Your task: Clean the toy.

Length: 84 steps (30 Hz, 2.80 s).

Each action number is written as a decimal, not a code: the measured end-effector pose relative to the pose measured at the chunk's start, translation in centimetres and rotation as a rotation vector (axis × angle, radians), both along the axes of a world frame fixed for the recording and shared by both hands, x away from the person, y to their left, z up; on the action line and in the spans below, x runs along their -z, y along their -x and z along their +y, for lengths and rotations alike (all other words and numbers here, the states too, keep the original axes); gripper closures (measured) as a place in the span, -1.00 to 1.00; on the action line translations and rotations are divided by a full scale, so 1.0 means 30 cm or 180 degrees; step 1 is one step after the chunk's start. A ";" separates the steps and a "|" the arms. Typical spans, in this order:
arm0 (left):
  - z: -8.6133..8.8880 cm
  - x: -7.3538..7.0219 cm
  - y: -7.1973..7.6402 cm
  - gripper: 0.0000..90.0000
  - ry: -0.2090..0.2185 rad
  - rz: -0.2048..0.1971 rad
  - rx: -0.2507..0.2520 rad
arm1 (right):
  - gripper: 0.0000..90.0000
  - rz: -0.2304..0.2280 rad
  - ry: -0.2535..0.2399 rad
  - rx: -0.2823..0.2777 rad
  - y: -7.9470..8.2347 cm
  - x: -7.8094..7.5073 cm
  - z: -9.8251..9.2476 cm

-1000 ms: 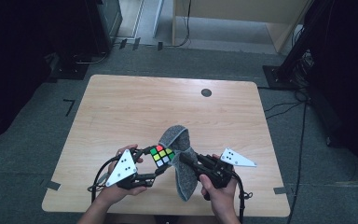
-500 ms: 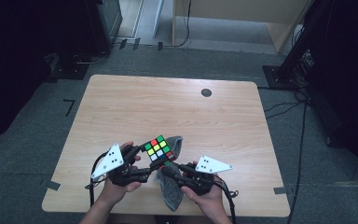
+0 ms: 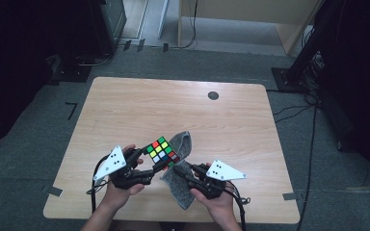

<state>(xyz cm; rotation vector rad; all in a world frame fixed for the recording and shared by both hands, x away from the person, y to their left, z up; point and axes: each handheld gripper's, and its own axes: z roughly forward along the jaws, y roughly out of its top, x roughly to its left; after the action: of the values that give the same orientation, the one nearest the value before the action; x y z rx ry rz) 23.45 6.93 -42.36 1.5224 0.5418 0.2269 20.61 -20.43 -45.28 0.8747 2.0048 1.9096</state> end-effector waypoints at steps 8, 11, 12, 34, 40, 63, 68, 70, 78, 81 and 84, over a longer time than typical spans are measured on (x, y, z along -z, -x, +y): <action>-0.030 0.007 0.008 -0.24 -0.0092 -0.0032 0.0004 | 0.57 -0.0014 0.0297 -0.0177 0.025 0.023 0.076; -0.018 0.008 0.002 -0.24 -0.0072 -0.0013 -0.0034 | 0.57 -0.0039 0.0281 -0.0012 0.015 0.005 0.041; -0.014 0.008 0.000 -0.24 -0.0071 -0.0006 -0.0046 | 0.57 -0.0042 0.0218 0.0083 0.008 -0.002 0.020; -0.020 0.006 0.003 -0.24 -0.0156 -0.0021 -0.0102 | 0.54 -0.0008 0.0031 0.0272 -0.010 0.018 -0.010; -0.023 0.010 0.003 -0.24 -0.0162 -0.0016 -0.0101 | 0.51 -0.0026 0.0238 -0.0093 0.015 0.040 0.071; -0.010 0.012 -0.006 -0.24 -0.0173 -0.0006 -0.0077 | 0.47 -0.0136 0.0243 0.0334 0.001 0.014 0.005; -0.017 0.015 -0.005 -0.24 -0.0170 0.0002 -0.0047 | 0.45 -0.0082 0.0297 0.0063 0.011 0.031 0.056; -0.017 0.016 -0.004 -0.24 -0.0192 0.0001 -0.0060 | 0.45 -0.0122 0.0391 0.0022 0.023 0.039 0.079; 0.009 0.008 -0.014 -0.24 -0.0155 0.0000 -0.0138 | 0.47 -0.0124 0.0236 0.0527 -0.014 0.011 -0.033; 0.016 0.012 -0.019 -0.24 -0.0168 0.0011 -0.0161 | 0.47 -0.0134 0.0439 0.0860 -0.028 0.021 -0.069; 0.019 0.017 -0.024 -0.24 -0.0168 0.0030 -0.0180 | 0.47 0.0077 0.0464 0.1046 -0.052 0.058 -0.102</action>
<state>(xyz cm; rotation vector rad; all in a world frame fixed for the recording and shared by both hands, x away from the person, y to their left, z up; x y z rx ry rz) 24.18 7.49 -42.89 1.5614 0.5909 0.2796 22.17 -23.49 -47.04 1.1119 1.8486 1.5616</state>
